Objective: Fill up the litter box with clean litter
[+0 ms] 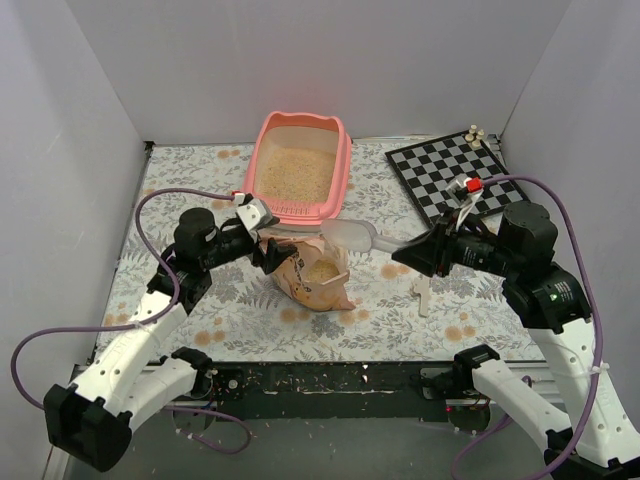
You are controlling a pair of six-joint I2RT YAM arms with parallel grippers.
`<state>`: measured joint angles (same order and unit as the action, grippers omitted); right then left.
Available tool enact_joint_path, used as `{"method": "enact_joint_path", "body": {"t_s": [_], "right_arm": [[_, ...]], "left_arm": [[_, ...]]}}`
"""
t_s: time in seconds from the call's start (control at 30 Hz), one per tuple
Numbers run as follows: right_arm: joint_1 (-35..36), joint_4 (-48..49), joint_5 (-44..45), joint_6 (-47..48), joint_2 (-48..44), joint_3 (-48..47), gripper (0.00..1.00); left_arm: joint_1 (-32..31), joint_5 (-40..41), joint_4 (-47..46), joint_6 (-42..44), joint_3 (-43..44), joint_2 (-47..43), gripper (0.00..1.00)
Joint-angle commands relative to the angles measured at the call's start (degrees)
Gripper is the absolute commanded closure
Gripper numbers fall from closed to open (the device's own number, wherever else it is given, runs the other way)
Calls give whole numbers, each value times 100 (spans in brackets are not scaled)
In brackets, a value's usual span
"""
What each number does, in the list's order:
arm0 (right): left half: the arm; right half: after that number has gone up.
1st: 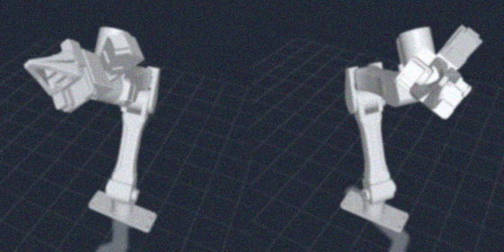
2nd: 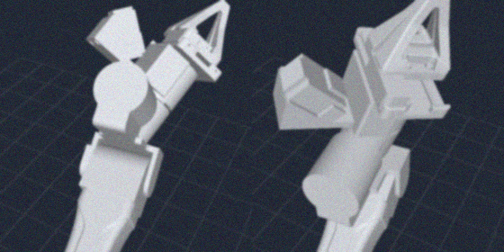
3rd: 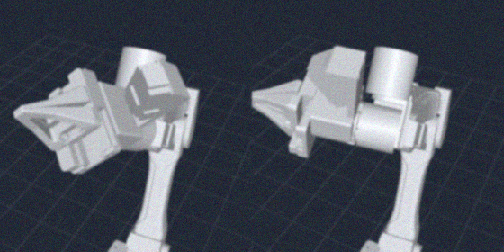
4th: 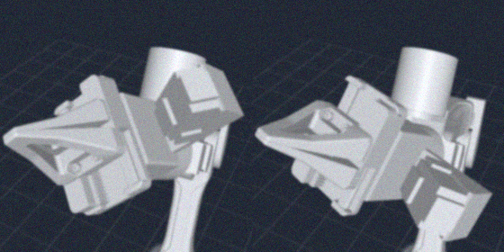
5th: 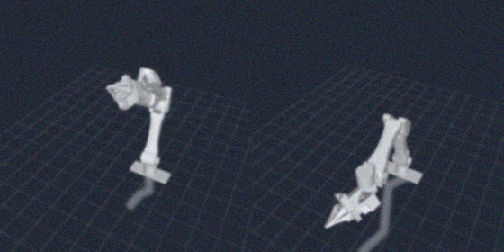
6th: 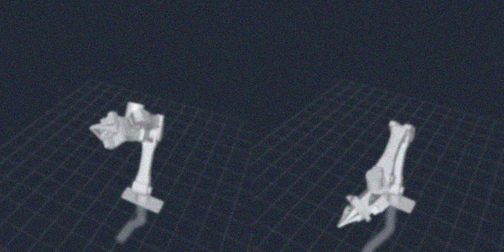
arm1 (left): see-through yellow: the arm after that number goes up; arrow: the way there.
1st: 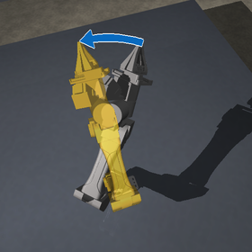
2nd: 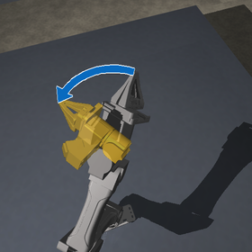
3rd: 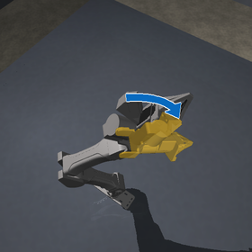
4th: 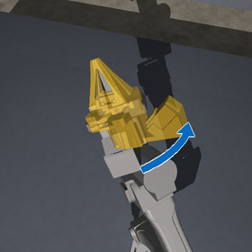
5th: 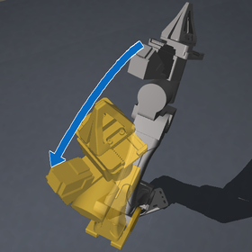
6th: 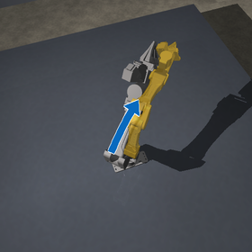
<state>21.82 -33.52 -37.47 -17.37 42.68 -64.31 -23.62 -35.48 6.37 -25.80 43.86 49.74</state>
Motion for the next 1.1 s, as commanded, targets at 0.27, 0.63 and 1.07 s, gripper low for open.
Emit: {"method": "enact_joint_path", "body": {"t_s": [0.27, 0.63, 1.07], "right_arm": [[-3, -462, 380, 339, -14, -178, 99], [-3, -1254, 550, 366, 355, -617, 99], [287, -1219, 47, 23, 777, -802, 99]], "left_arm": [[-38, 121, -66, 242, -9, 572, 74], [-73, 1218, 822, -425, 361, 28, 100], [-99, 1695, 1121, -926, 352, -781, 100]]}}
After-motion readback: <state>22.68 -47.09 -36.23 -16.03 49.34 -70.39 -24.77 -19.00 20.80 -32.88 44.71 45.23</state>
